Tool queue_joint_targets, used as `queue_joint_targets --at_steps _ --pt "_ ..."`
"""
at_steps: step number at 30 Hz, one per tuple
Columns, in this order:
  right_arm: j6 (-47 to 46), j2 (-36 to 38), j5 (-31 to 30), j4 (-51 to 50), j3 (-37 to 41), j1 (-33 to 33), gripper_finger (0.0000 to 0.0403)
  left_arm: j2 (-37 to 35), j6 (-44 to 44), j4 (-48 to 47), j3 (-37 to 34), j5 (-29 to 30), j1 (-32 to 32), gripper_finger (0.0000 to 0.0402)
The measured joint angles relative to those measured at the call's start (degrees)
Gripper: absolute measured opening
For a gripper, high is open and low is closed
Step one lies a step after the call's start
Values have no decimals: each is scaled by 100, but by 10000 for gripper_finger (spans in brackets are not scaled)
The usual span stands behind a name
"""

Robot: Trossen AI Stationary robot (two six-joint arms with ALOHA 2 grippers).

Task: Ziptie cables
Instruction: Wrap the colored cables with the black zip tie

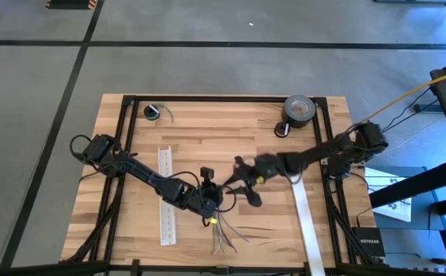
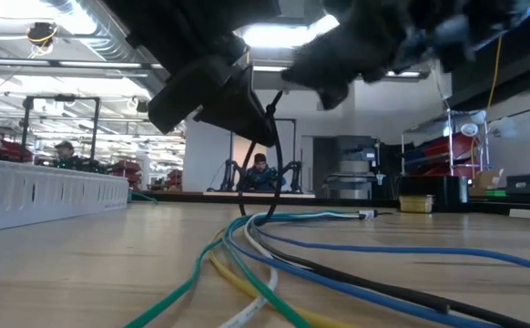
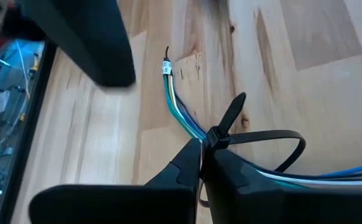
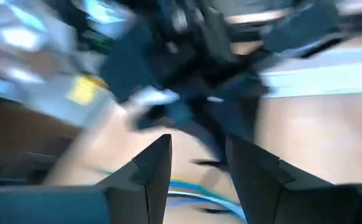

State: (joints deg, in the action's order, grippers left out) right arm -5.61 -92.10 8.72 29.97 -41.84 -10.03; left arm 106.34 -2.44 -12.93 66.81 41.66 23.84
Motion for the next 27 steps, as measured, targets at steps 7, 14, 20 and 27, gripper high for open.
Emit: queue_joint_targets --at_steps 7,14,20,27 --pt "621 -265 -707 151 132 -365 139 0 118 15 0 -60 -1 0" --pt "1426 -487 -866 476 131 -416 138 0 118 31 0 -62 -1 0" --pt "1962 -644 -1062 859 104 -522 138 0 118 35 -1 -61 -1 0" --pt "2305 -849 -1179 767 -117 -539 138 0 118 46 -4 -60 -3 0"
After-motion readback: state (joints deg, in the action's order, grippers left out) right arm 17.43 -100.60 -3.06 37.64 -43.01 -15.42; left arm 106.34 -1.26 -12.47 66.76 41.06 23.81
